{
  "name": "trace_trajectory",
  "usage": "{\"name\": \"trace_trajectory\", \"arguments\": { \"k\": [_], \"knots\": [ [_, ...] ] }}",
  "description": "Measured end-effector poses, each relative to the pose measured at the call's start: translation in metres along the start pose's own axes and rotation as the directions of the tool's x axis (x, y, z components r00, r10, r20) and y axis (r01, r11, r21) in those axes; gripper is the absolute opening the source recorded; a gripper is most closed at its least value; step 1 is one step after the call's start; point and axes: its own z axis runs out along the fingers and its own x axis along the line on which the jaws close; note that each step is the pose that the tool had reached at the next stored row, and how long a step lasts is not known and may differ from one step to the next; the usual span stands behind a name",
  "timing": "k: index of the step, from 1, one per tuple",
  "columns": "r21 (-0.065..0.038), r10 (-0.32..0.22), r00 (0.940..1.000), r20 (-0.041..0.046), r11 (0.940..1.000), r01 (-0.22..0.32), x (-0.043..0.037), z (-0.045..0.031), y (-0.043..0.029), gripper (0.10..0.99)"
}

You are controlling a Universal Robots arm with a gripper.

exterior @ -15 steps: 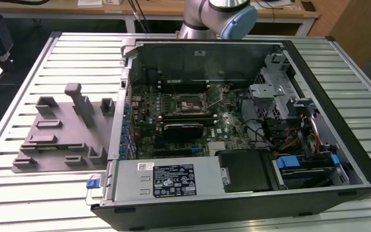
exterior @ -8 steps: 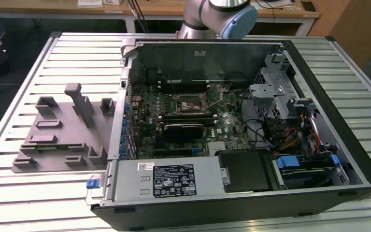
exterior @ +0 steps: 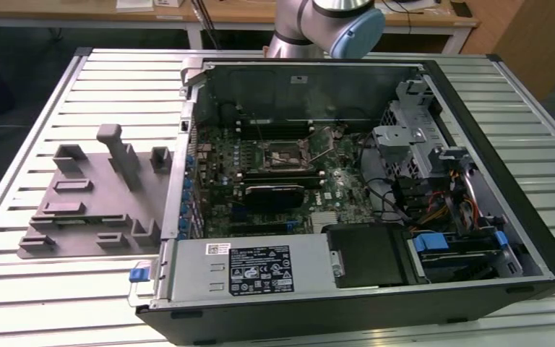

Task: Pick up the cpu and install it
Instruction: 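Pick up the cpu and move it towards the insertion slot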

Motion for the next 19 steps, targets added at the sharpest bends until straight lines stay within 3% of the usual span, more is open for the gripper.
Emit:
{"name": "trace_trajectory", "arguments": {
  "k": [11,19],
  "knots": [
    [0.000,0.000,1.0000,0.0004,1.0000,0.000,-0.0012,-0.0342,0.0016,0.545],
    [0.000,0.000,1.0000,0.0003,1.0000,0.000,-0.0053,-0.0346,0.0019,0.545]
  ]
}}
